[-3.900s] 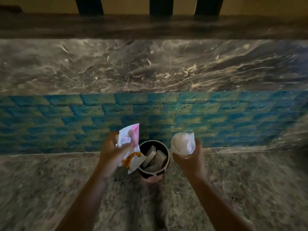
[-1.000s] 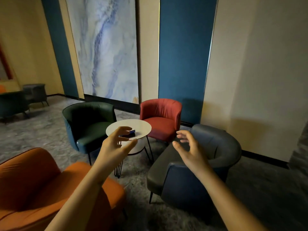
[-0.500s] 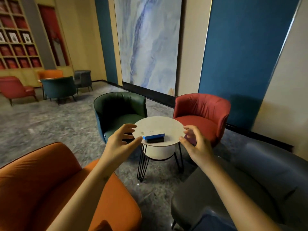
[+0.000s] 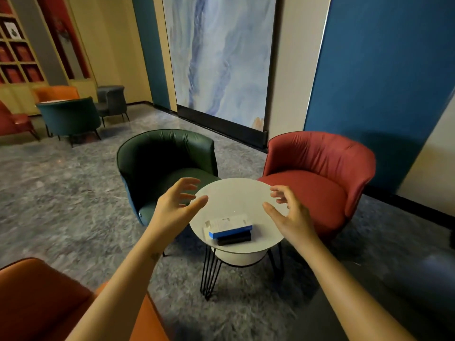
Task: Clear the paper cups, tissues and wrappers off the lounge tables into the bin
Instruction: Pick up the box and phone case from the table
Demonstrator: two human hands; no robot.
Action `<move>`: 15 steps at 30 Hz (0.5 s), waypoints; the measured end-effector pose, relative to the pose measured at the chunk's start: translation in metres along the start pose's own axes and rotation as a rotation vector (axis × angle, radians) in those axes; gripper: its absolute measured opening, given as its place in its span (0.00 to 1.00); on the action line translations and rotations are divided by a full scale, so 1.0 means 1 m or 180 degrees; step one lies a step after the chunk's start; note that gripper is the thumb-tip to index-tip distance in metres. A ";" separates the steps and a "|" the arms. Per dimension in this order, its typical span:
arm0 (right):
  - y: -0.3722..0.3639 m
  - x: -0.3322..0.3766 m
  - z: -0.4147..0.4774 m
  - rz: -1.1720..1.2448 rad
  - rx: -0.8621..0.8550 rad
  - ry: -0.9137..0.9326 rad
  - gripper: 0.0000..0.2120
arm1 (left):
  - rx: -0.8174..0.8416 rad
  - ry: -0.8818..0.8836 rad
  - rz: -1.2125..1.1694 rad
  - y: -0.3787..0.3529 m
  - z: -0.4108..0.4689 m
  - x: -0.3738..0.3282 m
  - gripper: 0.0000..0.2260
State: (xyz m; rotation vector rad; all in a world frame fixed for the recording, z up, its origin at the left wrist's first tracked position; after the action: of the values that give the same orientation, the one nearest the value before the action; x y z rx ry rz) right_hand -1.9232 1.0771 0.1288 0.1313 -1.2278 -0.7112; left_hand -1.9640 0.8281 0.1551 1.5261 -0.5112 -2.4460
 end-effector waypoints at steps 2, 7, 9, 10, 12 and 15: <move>-0.024 -0.034 0.032 0.0002 0.0120 -0.0134 0.17 | 0.0026 0.0138 0.0027 -0.016 0.030 0.035 0.12; -0.111 -0.121 0.121 -0.0353 0.0671 -0.0177 0.24 | 0.0107 0.0546 0.0144 -0.065 0.093 0.148 0.13; -0.164 -0.168 0.165 -0.0611 0.1033 -0.0264 0.29 | 0.0168 0.0829 0.0204 -0.086 0.121 0.212 0.14; -0.179 -0.179 0.173 -0.0728 0.1147 -0.0251 0.31 | 0.0196 0.0898 0.0241 -0.092 0.125 0.227 0.15; -0.218 -0.213 0.190 -0.0967 0.1468 -0.0245 0.35 | 0.0308 0.1096 0.0340 -0.108 0.136 0.271 0.16; -0.278 -0.281 0.211 -0.1214 0.1883 -0.0412 0.39 | 0.0467 0.1461 0.0422 -0.141 0.150 0.347 0.17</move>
State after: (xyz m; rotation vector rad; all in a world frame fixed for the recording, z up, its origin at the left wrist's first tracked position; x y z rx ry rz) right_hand -2.2727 1.0763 -0.1518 0.8361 -1.5304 -0.6682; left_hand -2.2504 0.8601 -0.1264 1.9638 -0.6809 -1.9077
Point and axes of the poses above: each hand's wrist, its own z-axis towards the middle knuckle, its own y-axis out of the back of the hand, x = y × z, the point moved 9 cm from there along z, towards the middle knuckle, and after that the axes turned 4 degrees about -y, right-handed, at the moved point
